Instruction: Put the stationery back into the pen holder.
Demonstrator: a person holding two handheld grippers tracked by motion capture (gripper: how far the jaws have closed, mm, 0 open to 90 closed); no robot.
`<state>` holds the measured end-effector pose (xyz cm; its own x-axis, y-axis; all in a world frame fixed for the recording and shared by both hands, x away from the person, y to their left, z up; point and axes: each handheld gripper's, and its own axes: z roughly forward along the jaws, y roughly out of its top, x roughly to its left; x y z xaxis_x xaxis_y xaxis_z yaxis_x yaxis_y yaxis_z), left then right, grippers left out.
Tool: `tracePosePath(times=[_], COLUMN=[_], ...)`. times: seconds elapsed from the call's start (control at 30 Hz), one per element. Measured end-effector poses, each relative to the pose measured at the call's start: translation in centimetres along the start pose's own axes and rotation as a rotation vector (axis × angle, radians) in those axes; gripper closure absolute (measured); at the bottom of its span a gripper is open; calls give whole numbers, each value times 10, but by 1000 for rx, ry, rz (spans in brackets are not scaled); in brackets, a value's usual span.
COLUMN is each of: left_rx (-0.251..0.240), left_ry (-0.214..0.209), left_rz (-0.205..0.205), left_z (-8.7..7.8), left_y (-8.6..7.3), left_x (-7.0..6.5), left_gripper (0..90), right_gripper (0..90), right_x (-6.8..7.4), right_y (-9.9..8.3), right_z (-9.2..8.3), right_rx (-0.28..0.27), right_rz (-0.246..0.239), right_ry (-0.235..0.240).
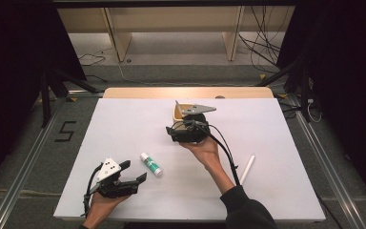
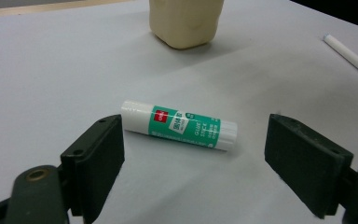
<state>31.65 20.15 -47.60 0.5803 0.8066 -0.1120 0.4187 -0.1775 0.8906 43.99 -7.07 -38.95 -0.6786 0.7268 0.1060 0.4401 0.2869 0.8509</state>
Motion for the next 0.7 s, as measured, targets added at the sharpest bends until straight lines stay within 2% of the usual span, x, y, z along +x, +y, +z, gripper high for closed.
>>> tracePosePath(times=[0.43,0.7], left_rx=[-3,-13], left_ry=[15,35], left_rz=[-20,-33], left_z=[-1,-2], left_y=[0,1], left_x=[3,5], left_gripper=[195,196], right_gripper=[267,263], right_x=[24,35], right_y=[-25,-41], right_z=[10,17], right_rx=[60,106], right_rz=[-30,-55], right_ry=[59,77])
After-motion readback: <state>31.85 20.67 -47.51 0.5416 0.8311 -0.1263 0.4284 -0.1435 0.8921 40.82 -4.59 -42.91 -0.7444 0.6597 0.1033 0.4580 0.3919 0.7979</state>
